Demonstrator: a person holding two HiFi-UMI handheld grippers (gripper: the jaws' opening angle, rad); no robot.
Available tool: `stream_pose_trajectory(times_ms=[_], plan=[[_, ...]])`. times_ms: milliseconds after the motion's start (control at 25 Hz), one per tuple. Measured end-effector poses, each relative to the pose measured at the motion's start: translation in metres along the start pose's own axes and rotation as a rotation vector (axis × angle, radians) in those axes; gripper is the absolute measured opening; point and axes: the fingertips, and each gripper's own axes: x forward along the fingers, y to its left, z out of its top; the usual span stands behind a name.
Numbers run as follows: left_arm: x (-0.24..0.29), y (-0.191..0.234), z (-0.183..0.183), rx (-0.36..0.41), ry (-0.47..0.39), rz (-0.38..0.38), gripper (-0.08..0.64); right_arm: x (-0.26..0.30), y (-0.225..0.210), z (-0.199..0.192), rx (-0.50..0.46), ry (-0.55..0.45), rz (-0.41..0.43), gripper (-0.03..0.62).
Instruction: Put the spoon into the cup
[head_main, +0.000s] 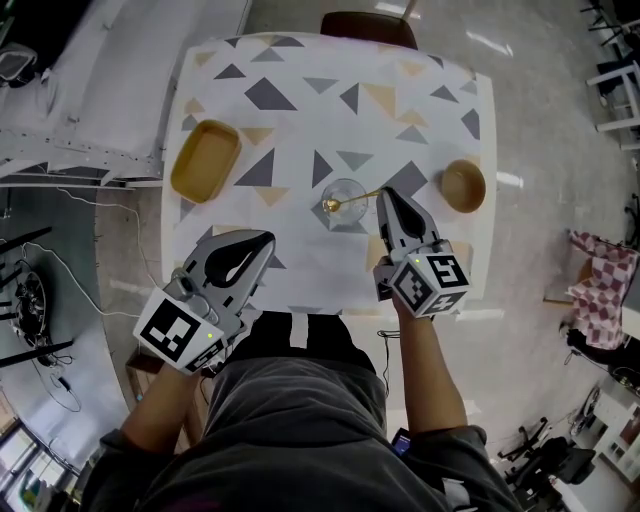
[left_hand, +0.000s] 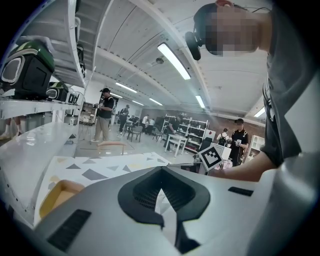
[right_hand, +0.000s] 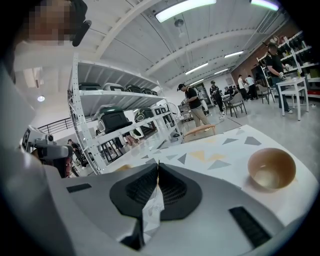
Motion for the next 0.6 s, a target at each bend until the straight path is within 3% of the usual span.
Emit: stream_pose_trajectory(times_ms=[600], plan=[[-0.006, -0.003, 0.012, 0.022, -0.017, 0.024, 0.014, -0.001, 0.000, 0.000, -0.005, 0.017, -0.004, 0.026]])
